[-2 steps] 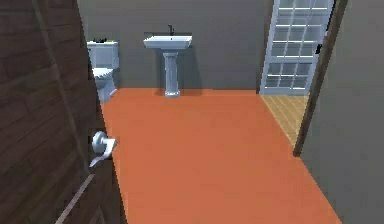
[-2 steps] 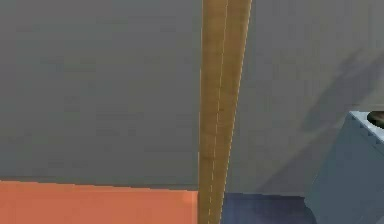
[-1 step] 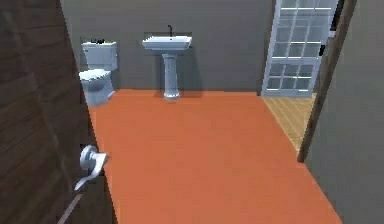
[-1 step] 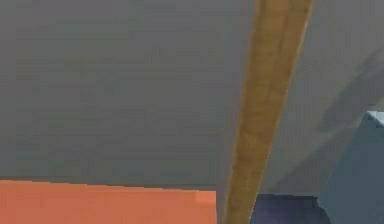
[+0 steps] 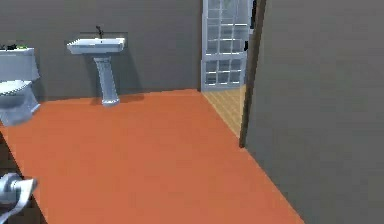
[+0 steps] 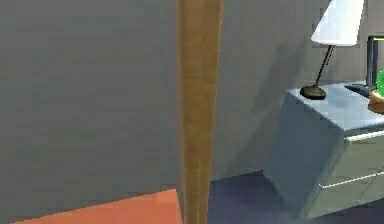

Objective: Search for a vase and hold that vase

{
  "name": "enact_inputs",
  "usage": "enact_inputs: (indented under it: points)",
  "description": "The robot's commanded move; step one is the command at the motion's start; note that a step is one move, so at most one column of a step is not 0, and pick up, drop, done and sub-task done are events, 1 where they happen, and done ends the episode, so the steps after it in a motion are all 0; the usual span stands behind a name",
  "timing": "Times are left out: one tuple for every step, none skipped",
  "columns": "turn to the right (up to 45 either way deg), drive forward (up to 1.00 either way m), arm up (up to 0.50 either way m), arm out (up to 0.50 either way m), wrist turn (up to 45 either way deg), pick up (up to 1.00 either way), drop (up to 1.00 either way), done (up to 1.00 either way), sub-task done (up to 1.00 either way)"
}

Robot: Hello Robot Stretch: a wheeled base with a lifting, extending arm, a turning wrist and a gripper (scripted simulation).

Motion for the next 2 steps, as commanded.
enact_inputs:
  points:
    - [0.0, 1.00, 0.00, 0.00, 0.0, 0.00, 0.00, 0.00, 0.00]
    - [3.0, 0.00, 0.00, 0.00, 0.0, 0.00, 0.00, 0.00, 0.00]
